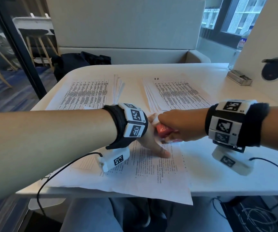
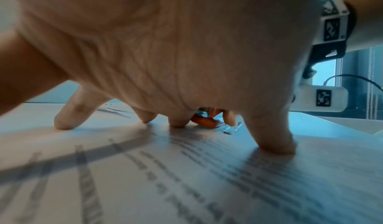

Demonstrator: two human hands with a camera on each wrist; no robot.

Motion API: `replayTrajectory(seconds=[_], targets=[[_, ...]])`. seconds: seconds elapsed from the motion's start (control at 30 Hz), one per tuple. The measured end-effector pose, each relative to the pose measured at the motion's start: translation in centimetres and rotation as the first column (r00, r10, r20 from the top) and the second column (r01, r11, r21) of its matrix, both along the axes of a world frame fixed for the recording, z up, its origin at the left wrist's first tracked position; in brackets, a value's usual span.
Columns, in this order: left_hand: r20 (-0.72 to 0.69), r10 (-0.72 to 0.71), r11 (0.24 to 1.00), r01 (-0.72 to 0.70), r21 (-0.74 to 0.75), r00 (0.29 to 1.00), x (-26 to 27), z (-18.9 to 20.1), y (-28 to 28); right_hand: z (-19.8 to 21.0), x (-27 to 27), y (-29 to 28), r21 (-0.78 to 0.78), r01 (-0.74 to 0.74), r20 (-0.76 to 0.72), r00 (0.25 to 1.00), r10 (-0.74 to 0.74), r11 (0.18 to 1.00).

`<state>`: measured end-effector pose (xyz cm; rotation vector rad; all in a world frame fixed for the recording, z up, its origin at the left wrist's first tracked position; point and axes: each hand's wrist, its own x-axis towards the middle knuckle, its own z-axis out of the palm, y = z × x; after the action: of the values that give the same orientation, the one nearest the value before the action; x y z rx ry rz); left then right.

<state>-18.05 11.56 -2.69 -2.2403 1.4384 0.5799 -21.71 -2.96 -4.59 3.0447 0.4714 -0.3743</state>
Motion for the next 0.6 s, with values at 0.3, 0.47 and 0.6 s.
replayTrajectory(seconds=[0.3,0.47,0.6], targets=[[0.006,0.035,0.999,-0.035,0.006,0.999,-0.6,0.8,0.3,0.7,-1.5,0.2,-0.175,-0.12,0.114,0.983,0.141,0.977],[0.003,0.049,0.999,-0.049,-0.014,0.999,-1.2,1.3,0.3,1.1,-2.0,0.4,-0.032,-0.26,0.173,0.95,0.262,0.965],[-0.027,0.073,0.997,-0.074,-0.025,0.997,-0.7,0.8,0.3,1.0,-1.9,0.2,-0.126,-0.394,0.291,0.862,0.414,0.91]])
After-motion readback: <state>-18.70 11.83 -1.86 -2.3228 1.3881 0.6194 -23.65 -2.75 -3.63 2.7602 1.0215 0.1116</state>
